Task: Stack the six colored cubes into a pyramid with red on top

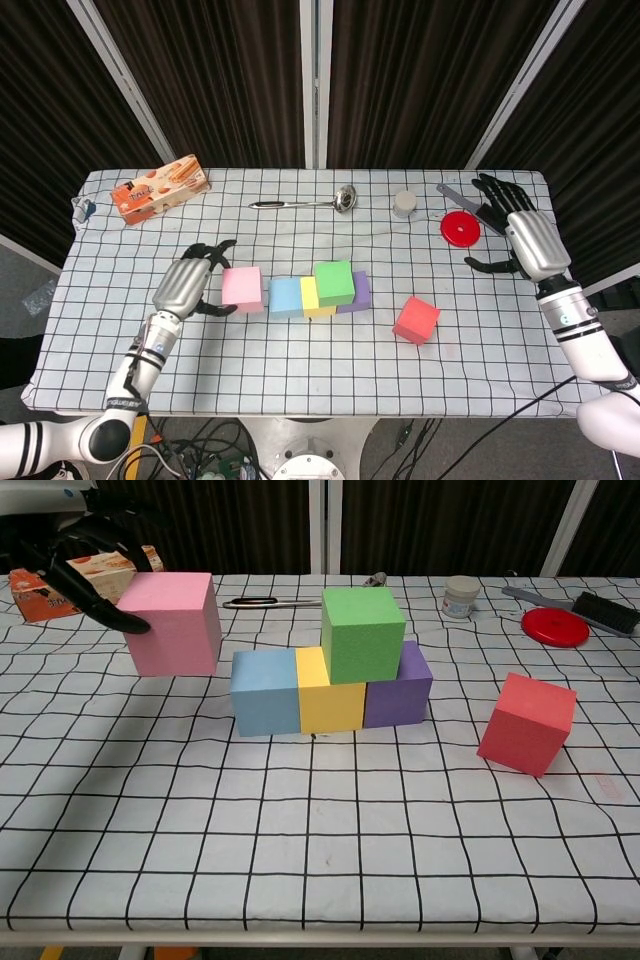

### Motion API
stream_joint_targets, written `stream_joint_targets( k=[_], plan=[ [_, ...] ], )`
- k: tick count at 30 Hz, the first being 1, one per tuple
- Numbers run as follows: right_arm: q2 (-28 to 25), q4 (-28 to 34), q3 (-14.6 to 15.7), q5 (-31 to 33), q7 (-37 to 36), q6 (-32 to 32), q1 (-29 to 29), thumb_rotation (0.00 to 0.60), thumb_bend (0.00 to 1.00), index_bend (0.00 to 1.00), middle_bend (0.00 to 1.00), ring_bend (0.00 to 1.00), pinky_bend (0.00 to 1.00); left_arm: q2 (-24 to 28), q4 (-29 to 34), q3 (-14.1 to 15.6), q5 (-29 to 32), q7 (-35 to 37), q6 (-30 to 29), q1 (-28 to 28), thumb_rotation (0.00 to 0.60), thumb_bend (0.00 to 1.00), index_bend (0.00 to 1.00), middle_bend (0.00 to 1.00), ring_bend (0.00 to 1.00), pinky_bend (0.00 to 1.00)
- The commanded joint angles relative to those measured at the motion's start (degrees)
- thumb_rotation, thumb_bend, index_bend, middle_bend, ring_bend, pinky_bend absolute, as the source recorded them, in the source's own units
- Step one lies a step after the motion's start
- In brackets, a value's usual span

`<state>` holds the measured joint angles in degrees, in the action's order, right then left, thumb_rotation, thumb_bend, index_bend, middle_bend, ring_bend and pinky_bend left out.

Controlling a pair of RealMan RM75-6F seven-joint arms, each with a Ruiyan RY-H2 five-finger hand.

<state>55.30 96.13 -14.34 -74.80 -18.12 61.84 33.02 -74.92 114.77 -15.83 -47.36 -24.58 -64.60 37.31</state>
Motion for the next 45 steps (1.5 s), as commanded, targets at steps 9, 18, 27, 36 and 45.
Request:
stream_joint_targets(
  k=[9, 18, 27, 36, 45],
  plan=[
    [-0.31, -0.21, -0.20, 0.00, -0.17, -0.10, -0.67, 0.600, 0.07, 0.00, 0.00, 0.00, 0.00, -2.48, 1.28, -0.08, 4.30, -2.73, -1.46, 3.58, 0.600, 0.20, 0.11, 0.55, 0.18, 0.10],
    [-0.52, -0.83, -0.21, -0.47, -1.41, -0.05, -1.38, 0.600, 0.07, 0.00, 0.00, 0.00, 0.00, -6.48, 0.84, -1.50, 9.83, -6.31, -5.77, 6.92, 0.600, 0.21, 0.11, 0.55, 0.18, 0.10],
    [0.29, -2.37, 0.06, -1.72, -3.66, -1.24, -1.08, 0.600, 0.08, 0.00, 0.00, 0.00, 0.00, -9.90, -0.26, -2.40, 13.81, -8.17, -9.48, 8.73, 0.600, 0.21, 0.11, 0.56, 0.18, 0.10],
    [0.76, -3.88, 0.29, -2.42, -5.30, -1.02, -1.51, 0.600, 0.08, 0.00, 0.00, 0.00, 0.00, -12.48, -1.29, -3.36, 14.78, -8.59, -11.08, 10.25, 0.600, 0.21, 0.11, 0.56, 0.18, 0.09],
    [0.75, -4.17, 0.39, -2.51, -5.88, -0.66, -2.07, 0.600, 0.08, 0.00, 0.00, 0.00, 0.00, -14.89, -1.17, -3.90, 15.35, -9.16, -12.81, 11.22, 0.600, 0.21, 0.11, 0.56, 0.18, 0.09]
  ],
)
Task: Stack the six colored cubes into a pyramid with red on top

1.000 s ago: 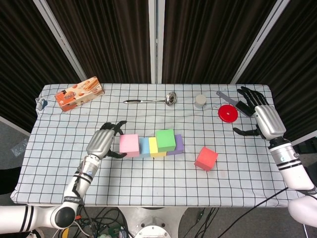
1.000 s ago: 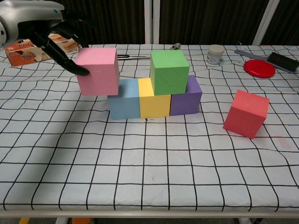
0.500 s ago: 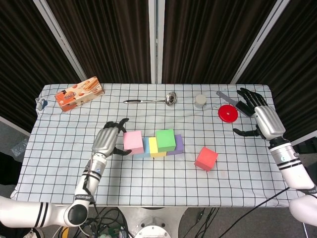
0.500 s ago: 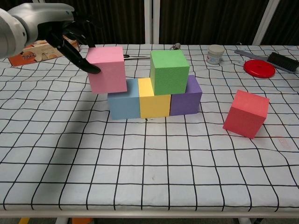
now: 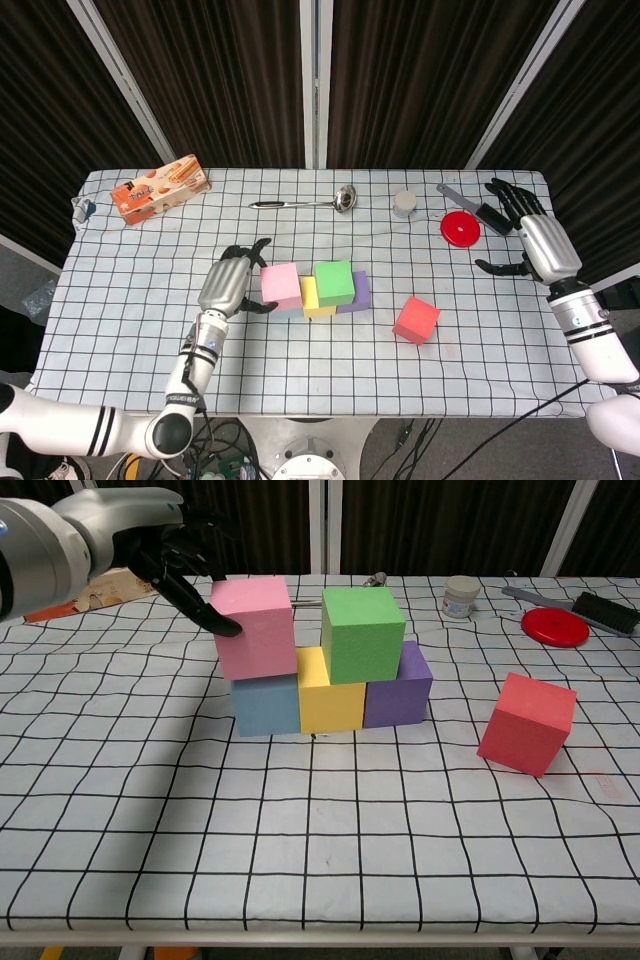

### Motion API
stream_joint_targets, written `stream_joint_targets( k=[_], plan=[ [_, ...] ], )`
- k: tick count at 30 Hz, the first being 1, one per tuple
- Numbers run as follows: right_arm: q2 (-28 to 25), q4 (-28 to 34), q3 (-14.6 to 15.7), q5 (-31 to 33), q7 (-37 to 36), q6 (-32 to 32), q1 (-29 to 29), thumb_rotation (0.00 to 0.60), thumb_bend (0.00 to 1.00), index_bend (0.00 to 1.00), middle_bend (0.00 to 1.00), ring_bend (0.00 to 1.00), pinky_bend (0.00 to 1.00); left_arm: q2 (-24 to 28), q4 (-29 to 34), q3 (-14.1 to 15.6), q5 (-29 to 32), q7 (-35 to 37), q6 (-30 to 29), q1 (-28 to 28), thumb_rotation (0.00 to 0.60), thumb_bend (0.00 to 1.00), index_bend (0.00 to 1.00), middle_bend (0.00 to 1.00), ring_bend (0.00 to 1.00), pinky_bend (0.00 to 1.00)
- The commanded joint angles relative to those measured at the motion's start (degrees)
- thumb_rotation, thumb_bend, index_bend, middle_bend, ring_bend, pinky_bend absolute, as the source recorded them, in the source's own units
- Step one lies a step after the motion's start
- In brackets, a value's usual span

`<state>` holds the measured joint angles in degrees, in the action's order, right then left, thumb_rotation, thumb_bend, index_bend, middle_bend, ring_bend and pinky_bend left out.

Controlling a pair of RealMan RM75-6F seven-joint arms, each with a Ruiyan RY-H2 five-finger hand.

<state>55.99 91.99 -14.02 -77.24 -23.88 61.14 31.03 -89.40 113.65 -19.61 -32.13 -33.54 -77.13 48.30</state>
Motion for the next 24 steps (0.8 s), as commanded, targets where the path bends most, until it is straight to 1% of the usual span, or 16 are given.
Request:
stream_joint_targets(
  k=[1, 14, 18, 24],
  plan=[
    [0.10, -0.07, 0.13, -0.13, -0.24, 0.04, -0.15, 0.600, 0.08, 0.00, 0.00, 0.00, 0.00, -0.67, -0.13, -0.14, 0.17, -0.31, -0.41, 0.36, 0.600, 0.21, 0.11, 0.56, 0.18, 0.09],
    [-0.25, -1.11, 0.53, -0.99, -2.77, 0.79, -1.32, 0.600, 0.08, 0.00, 0.00, 0.00, 0.00, -4.61, -3.13, -0.26, -0.26, -1.37, -2.43, 1.41, 0.600, 0.21, 0.11, 0.56, 0.18, 0.09],
    [-0.04, -1.59, 0.56, -0.89, -3.08, 0.68, -1.38, 0.600, 0.09, 0.00, 0.00, 0.00, 0.00, -5.10, -3.50, -0.08, -0.08, -1.84, -2.37, 1.46, 0.600, 0.21, 0.11, 0.56, 0.18, 0.08],
    [0.14, -2.24, 0.58, -0.73, -3.55, 0.37, -1.43, 0.600, 0.09, 0.00, 0.00, 0.00, 0.00, -5.65, -4.33, -0.79, 0.61, -1.94, -1.80, 1.70, 0.600, 0.21, 0.11, 0.56, 0.18, 0.08]
  ],
)
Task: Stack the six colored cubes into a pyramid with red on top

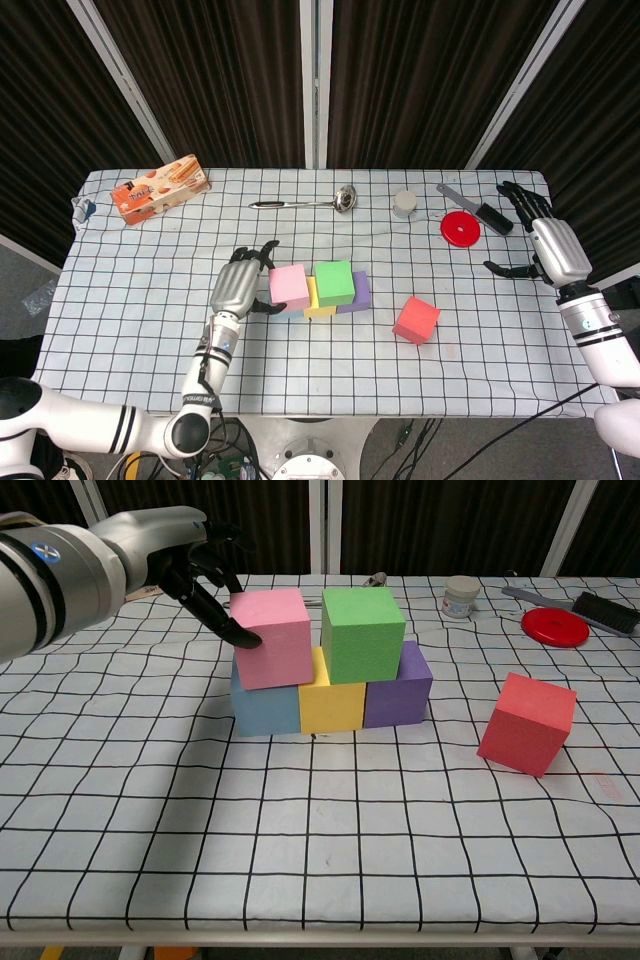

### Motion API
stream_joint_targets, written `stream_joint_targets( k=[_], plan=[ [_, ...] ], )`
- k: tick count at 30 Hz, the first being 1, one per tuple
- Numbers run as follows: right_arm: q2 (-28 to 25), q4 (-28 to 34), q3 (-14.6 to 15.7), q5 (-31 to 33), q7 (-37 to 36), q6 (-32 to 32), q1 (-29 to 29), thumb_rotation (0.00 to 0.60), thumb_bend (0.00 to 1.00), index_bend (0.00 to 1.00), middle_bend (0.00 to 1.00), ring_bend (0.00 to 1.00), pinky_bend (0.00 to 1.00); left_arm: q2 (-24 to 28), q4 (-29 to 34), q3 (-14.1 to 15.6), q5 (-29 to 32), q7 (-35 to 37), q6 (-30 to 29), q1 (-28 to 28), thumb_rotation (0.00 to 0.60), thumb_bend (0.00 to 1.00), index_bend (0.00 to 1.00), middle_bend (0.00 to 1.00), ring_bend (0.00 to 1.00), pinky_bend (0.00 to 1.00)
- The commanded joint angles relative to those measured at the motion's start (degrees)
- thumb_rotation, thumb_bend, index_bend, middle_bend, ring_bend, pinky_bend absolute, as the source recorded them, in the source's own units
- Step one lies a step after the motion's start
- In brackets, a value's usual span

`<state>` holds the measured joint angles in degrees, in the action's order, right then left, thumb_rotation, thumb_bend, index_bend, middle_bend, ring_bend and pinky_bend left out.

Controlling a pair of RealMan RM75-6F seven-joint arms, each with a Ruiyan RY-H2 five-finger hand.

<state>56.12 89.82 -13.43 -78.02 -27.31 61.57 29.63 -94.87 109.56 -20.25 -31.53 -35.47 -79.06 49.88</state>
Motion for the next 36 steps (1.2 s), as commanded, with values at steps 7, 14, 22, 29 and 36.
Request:
stream_joint_targets(
  k=[7, 14, 22, 29, 36],
  plan=[
    [-0.25, -0.45, 0.05, 0.23, -0.41, -0.09, -0.37, 0.600, 0.09, 0.00, 0.00, 0.00, 0.00, -0.85, -0.88, -0.30, 0.18, -0.36, 0.69, 0.45, 0.600, 0.21, 0.11, 0.56, 0.18, 0.08],
    [-0.02, -0.55, 0.02, -0.10, -0.65, -0.01, -0.36, 0.600, 0.09, 0.00, 0.00, 0.00, 0.00, -1.28, -0.90, -0.46, -0.21, -0.84, 0.22, 0.58, 0.600, 0.21, 0.11, 0.56, 0.18, 0.08],
    [0.13, -1.01, 0.00, 0.09, -1.00, -0.22, -0.42, 0.600, 0.09, 0.00, 0.00, 0.00, 0.00, -1.51, -1.18, -0.80, -0.03, -0.96, 0.33, 0.56, 0.600, 0.21, 0.11, 0.56, 0.18, 0.08],
    [0.11, -1.13, 0.09, -0.14, -1.34, -0.18, -0.56, 0.600, 0.09, 0.00, 0.00, 0.00, 0.00, -2.13, -1.27, -1.17, 0.01, -0.84, 0.43, 0.73, 0.600, 0.21, 0.10, 0.55, 0.18, 0.08],
    [0.22, -1.69, 0.22, -0.16, -1.98, -0.37, -0.70, 0.600, 0.09, 0.00, 0.00, 0.00, 0.00, -2.17, -1.56, -1.51, 0.32, -0.87, 0.56, 0.75, 0.600, 0.21, 0.10, 0.55, 0.18, 0.08]
  ],
)
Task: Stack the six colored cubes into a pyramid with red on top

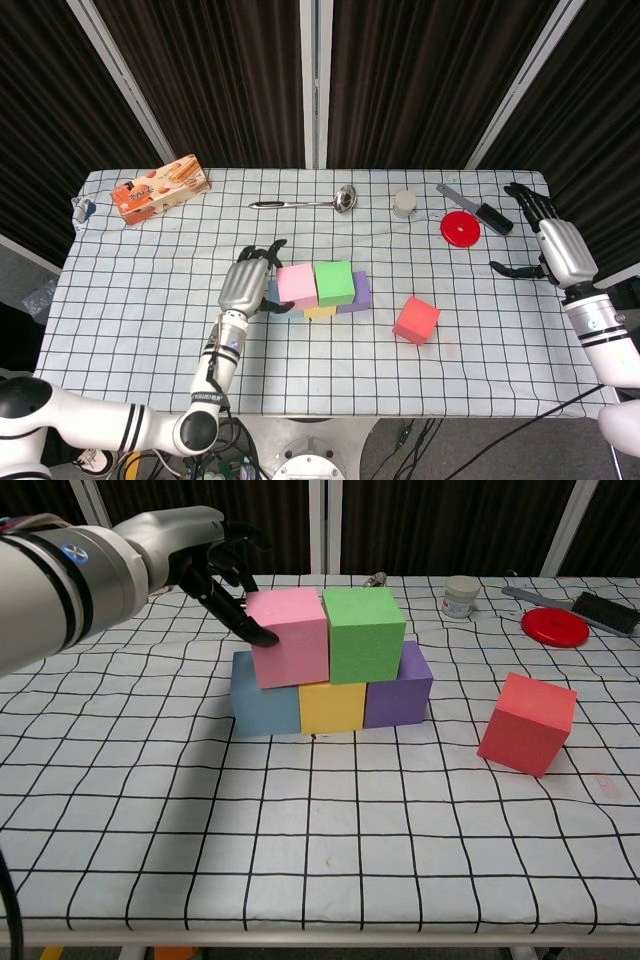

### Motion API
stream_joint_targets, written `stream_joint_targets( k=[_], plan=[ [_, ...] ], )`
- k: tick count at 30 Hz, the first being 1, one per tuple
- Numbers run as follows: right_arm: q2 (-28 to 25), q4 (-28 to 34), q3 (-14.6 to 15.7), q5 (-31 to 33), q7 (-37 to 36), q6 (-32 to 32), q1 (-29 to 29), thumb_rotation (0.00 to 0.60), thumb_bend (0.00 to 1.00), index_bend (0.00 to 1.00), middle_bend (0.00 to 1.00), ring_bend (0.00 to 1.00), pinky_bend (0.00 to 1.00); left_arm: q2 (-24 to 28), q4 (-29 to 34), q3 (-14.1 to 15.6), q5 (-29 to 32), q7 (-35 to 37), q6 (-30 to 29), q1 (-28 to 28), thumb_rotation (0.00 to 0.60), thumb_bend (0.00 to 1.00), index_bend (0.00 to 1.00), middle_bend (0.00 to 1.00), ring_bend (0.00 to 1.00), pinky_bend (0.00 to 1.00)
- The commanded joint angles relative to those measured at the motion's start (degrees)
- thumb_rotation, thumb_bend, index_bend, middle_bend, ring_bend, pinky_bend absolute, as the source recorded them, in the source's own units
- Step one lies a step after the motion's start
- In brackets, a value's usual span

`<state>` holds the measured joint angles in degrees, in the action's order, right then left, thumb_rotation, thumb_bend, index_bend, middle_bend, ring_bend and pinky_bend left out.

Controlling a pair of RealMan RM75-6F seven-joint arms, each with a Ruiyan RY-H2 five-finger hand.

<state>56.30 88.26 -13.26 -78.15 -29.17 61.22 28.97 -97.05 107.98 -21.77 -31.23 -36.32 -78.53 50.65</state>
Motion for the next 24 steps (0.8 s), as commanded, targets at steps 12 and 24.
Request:
stream_joint_targets(
  k=[12, 24],
  plan=[
    [0.19, -0.75, 0.27, -0.29, -1.37, -0.24, -0.25, 0.600, 0.09, 0.00, 0.00, 0.00, 0.00, -0.45, -0.76, 0.50, -0.78, 0.12, 0.56, -0.01, 0.600, 0.21, 0.10, 0.55, 0.18, 0.08],
    [0.65, -1.49, 0.42, -0.35, -2.18, -0.31, -0.40, 0.600, 0.09, 0.00, 0.00, 0.00, 0.00, -0.78, -1.57, 0.84, -0.88, 0.34, 1.31, -0.07, 0.600, 0.21, 0.10, 0.54, 0.18, 0.08]
  ],
)
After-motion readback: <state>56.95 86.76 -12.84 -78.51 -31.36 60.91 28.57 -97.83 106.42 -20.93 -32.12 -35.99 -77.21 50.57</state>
